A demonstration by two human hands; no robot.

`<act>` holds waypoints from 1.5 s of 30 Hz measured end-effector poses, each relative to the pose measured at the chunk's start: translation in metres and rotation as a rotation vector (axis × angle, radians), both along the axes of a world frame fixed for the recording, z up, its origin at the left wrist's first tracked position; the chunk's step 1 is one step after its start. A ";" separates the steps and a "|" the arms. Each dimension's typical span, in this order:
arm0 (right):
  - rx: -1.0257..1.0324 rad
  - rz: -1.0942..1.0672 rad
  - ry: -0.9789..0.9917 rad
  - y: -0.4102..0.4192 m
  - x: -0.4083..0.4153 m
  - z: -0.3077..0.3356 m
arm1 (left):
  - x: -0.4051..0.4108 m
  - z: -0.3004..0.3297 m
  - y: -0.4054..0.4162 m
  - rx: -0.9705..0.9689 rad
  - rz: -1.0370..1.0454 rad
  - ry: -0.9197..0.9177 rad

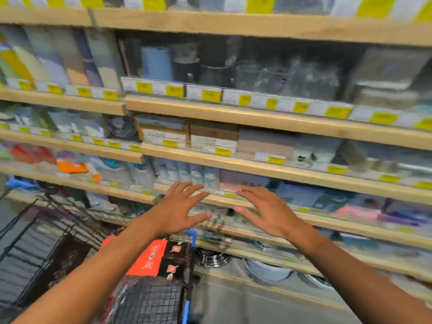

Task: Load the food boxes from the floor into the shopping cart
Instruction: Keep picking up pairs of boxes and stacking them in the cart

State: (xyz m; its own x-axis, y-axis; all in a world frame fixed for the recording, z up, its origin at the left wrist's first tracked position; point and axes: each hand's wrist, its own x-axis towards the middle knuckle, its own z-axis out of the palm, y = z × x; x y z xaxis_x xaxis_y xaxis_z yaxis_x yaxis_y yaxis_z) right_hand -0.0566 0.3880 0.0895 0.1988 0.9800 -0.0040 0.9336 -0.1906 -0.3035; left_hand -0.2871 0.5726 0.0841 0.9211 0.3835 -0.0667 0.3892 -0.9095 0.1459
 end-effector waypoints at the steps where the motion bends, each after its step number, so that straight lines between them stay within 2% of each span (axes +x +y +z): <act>1: -0.007 -0.045 -0.003 -0.017 0.005 0.002 | 0.013 0.001 -0.007 -0.013 -0.037 0.005; 8: -0.092 -0.371 -0.045 -0.120 0.030 -0.001 | 0.093 0.007 -0.047 -0.026 -0.378 -0.031; 15: -0.107 -0.763 -0.058 -0.223 -0.001 0.002 | 0.156 -0.001 -0.096 -0.062 -0.713 -0.039; 23: -0.176 -1.237 -0.089 -0.378 -0.072 -0.001 | 0.217 -0.008 -0.241 -0.144 -1.124 -0.007; 30: -0.174 -1.571 -0.078 -0.495 -0.121 -0.007 | 0.254 -0.011 -0.392 -0.136 -1.373 0.022; 37: -0.165 -1.684 -0.042 -0.606 -0.121 -0.012 | 0.285 -0.013 -0.532 -0.107 -1.526 0.047; 45: -0.125 -1.741 0.021 -0.730 -0.091 -0.013 | 0.334 -0.028 -0.664 -0.085 -1.588 0.086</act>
